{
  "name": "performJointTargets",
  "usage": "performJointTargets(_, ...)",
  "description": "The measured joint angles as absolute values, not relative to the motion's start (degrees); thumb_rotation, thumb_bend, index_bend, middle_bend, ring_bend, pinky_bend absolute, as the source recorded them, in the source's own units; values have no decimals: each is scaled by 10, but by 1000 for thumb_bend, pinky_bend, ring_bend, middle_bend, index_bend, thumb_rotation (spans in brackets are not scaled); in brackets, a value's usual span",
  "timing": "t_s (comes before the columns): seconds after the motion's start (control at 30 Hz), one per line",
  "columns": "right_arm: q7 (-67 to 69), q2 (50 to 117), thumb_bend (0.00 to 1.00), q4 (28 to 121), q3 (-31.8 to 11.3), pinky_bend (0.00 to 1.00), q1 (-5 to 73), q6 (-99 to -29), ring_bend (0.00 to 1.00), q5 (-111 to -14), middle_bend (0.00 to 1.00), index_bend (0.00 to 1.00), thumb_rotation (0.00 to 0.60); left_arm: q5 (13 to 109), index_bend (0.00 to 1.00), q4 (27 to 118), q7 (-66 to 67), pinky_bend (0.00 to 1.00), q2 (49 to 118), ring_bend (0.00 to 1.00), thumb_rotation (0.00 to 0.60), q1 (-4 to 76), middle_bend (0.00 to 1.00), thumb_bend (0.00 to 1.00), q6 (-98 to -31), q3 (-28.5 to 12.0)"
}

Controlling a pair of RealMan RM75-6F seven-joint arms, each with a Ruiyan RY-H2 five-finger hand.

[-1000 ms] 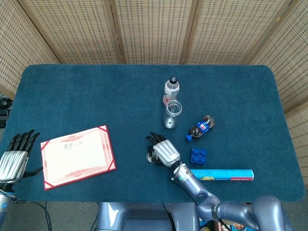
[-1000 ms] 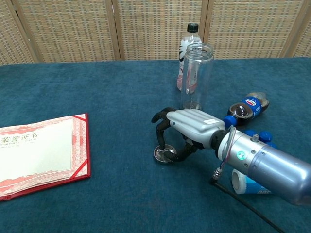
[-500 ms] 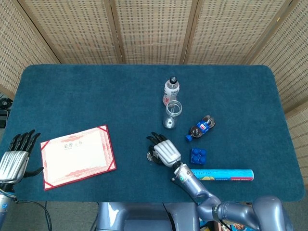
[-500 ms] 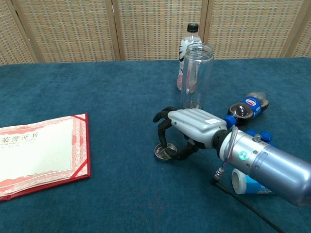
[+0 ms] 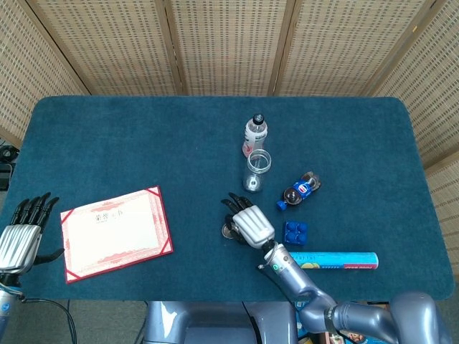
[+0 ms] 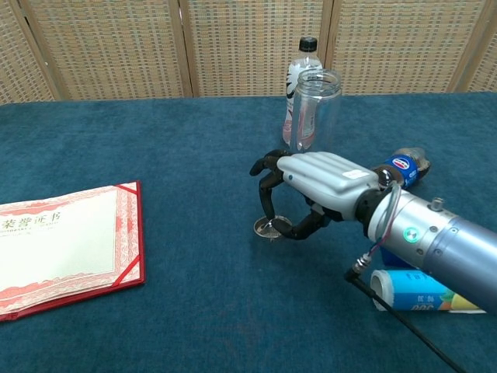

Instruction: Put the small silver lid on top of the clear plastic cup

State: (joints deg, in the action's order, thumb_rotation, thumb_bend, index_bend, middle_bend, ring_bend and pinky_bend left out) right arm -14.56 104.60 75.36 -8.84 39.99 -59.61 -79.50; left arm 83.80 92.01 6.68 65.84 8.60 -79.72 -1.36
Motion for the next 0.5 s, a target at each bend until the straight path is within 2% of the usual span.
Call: performJointTargets(0.5, -241, 927, 574, 919, -107, 214, 372, -653, 31, -788, 224, 595, 600, 848, 0, 928, 68, 0, 655, 0, 600, 80, 0, 127, -813, -13)
